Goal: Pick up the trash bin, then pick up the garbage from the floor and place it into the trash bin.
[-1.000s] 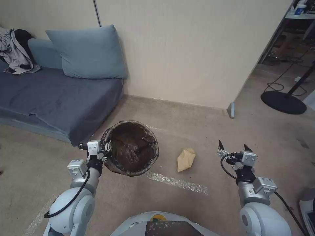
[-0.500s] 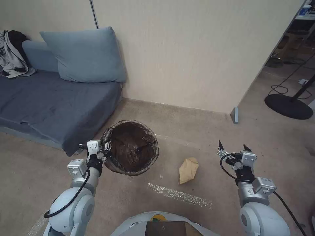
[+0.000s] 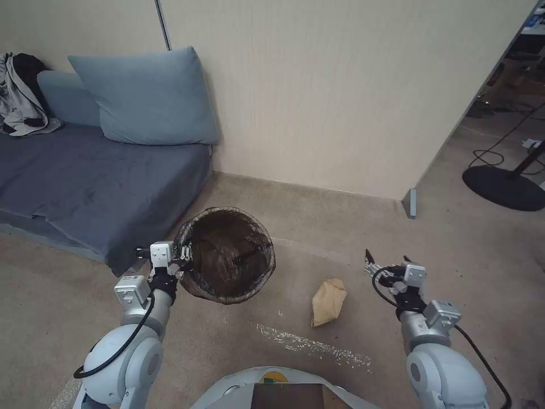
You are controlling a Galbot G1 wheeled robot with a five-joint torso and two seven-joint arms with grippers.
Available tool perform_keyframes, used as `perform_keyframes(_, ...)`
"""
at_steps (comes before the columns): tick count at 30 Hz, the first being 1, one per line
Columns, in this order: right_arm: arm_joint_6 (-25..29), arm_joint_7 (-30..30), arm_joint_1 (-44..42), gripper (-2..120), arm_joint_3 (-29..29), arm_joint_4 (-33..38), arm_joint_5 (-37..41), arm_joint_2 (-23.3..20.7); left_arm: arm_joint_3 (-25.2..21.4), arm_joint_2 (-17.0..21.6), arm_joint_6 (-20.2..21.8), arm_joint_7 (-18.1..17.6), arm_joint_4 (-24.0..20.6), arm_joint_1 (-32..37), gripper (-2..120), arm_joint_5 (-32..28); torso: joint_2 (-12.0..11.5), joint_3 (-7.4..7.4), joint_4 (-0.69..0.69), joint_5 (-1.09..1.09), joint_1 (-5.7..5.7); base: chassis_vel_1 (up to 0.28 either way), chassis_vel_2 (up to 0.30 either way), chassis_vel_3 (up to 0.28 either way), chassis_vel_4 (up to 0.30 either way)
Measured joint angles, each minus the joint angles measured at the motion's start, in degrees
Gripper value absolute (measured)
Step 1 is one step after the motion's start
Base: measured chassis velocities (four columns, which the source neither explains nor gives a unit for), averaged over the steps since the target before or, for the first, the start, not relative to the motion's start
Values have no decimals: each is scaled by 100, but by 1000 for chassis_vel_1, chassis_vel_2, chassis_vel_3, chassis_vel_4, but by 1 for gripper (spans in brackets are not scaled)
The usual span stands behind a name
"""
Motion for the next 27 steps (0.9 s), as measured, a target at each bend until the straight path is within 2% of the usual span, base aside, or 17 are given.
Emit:
perform_keyframes(7, -402, 226, 526, 100, -384, -722, 688, -335, -11, 2, 31, -9, -64, -1, 7, -9, 0, 0, 2, 1, 0, 0, 0, 0, 0)
perform_keyframes(10, -531, 395, 824, 100, -632, -1262, 899, -416, -19, -21, 51, -24, -91, 15, 7, -12, 0, 0, 0, 0, 0, 0, 0, 0, 0)
perform_keyframes(17, -744, 532, 1426, 100, -997, -2240, 1235, -427, -68, -37, 73, -45, -139, 81, 7, -9, 0, 0, 1, 0, 0, 0, 0, 0, 0)
perform_keyframes(27, -853, 899, 1755, 100, -1274, -3016, 1477, -364, -96, -5, 88, -49, -192, 128, 7, -21, 0, 0, 0, 0, 0, 0, 0, 0, 0)
